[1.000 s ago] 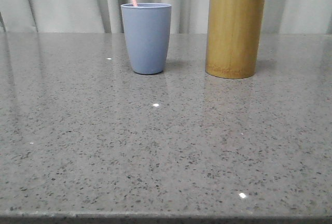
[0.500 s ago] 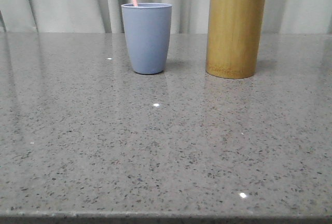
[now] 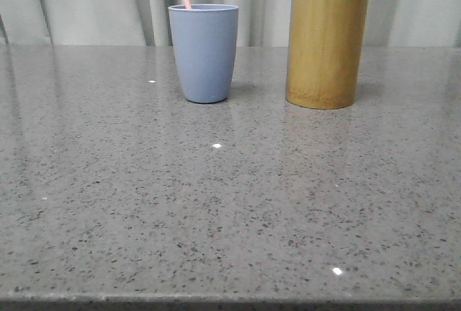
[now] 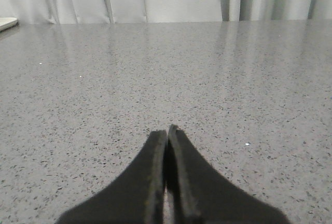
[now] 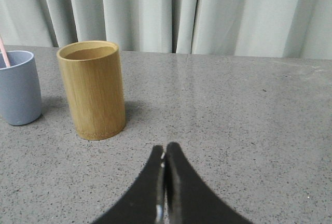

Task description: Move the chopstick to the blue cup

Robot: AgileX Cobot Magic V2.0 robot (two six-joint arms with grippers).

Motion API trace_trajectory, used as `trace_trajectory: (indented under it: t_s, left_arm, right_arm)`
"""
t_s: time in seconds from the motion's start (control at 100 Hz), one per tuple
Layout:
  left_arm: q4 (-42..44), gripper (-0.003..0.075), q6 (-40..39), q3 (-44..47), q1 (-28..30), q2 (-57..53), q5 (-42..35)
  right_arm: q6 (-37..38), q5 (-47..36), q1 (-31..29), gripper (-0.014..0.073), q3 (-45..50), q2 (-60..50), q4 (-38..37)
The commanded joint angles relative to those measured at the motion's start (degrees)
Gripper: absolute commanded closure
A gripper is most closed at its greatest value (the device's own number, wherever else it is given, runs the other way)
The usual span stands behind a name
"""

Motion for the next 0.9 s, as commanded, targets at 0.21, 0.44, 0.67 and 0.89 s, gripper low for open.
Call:
trace_trajectory:
  t_s: [0.21, 0.44, 0.67, 0.89]
  left_arm:
    - [-0.44, 0.0739, 0.16, 0.42, 0.09, -2.03, -4.73]
    - [-0.44, 0.0739, 0.16, 0.42, 0.09, -2.03, -4.73]
    - [-0.44, 0.0739, 0.16, 0.42, 0.09, -2.03, -4.83]
    - [-0.44, 0.0739, 0.16, 0.42, 0.09, -2.03, -4.83]
  right_arm:
    - [0.00, -4.48, -0.29, 0.0661, -1.52, 0.53, -0.58]
    - [0.00, -5.60, -0.37, 0.0661, -0.76, -0.04, -0.64]
    - [0.00, -16.12, -3.03, 0.0661, 6.34, -2.95, -2.77]
    - [3.96, -20.91, -5.19, 0.0661, 16.48, -8.65, -4.40]
